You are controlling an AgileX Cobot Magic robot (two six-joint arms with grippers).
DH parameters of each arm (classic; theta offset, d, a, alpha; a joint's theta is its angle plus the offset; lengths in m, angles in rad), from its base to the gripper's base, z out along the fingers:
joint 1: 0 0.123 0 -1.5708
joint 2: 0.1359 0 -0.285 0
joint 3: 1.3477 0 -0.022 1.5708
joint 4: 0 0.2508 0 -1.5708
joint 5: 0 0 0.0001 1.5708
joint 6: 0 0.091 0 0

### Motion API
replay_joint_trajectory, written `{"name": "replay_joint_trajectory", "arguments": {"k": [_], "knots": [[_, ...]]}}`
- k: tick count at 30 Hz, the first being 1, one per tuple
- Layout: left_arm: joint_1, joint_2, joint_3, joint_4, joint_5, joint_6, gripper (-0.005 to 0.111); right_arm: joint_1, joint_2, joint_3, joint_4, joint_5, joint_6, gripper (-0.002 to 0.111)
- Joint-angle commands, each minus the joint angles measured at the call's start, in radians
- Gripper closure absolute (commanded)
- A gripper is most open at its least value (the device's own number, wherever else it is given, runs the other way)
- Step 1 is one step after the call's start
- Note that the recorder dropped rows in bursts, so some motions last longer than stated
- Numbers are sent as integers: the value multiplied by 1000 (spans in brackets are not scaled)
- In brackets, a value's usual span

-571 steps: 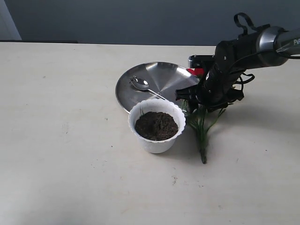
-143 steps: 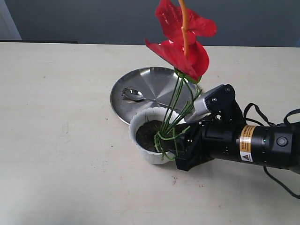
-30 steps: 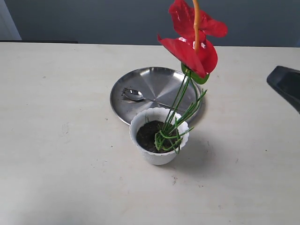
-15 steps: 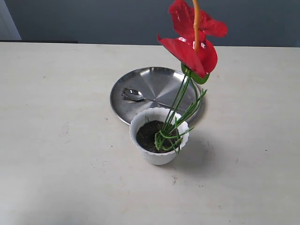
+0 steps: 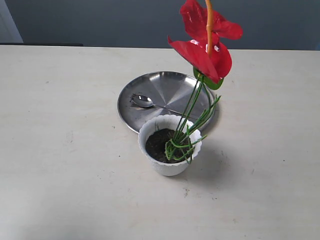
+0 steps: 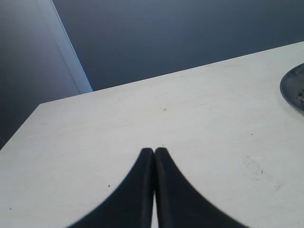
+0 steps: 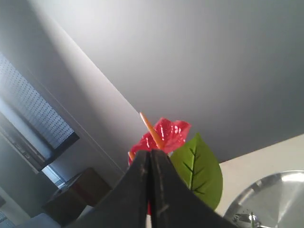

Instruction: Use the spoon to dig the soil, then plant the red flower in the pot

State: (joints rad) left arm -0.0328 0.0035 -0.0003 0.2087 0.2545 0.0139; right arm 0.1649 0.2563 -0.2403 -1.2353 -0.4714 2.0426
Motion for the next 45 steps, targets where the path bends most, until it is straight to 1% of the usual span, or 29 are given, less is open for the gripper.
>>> {"name": "replay_joint_trajectory", "arguments": {"k": [1, 4, 6, 7, 8, 10, 11, 12, 14, 16, 19, 22, 24, 25, 27, 29, 34, 45], "knots": [[1, -4, 0, -5, -11, -3, 106, -4, -27, 68, 7, -10, 3, 109], [1, -4, 0, -5, -11, -3, 106, -4, -58, 163, 88, -8, 0, 109], [1, -4, 0, -5, -11, -3, 106, -4, -81, 240, 221, -2, -41, 109], [1, -4, 0, -5, -11, -3, 106, -4, -93, 240, 290, 3, -90, 109], [1, -4, 0, -5, -11, -3, 106, -4, -101, 240, 283, 45, -113, 109], [1, -4, 0, -5, -11, -3, 106, -2, -106, 240, 390, 5, -283, 109], [1, -4, 0, -5, -11, -3, 106, 5, -108, 240, 463, -21, -403, 109], [1, -4, 0, -5, -11, -3, 106, 11, -109, 240, 545, -83, -585, 109], [1, -4, 0, -5, -11, -3, 106, 29, -109, 240, 626, -147, -797, 109], [1, -4, 0, -5, -11, -3, 106, 50, -110, 240, 736, -155, -992, 109], [1, -4, 0, -5, -11, -3, 106, 72, -110, 240, 921, -62, -1223, 109], [1, -4, 0, -5, -11, -3, 106, 77, -110, 240, 1136, 138, -1399, 109], [1, -4, 0, -5, -11, -3, 106, 77, -110, 240, 1314, 316, -1538, 109], [1, -4, 0, -5, -11, -3, 106, 75, -110, 240, 1354, 382, -1594, 109], [1, -4, 0, -5, -11, -3, 106, 75, -112, 240, 1355, 513, -1689, 109], [1, -4, 0, -5, -11, -3, 106, 75, -119, 240, 1334, 569, -1720, 109], [1, -4, 0, -5, -11, -3, 106, 75, -163, 240, 1282, 555, -1720, 109], [1, -4, 0, -5, -11, -3, 106, 75, -173, 240, 1289, 549, -1720, 109]]}}
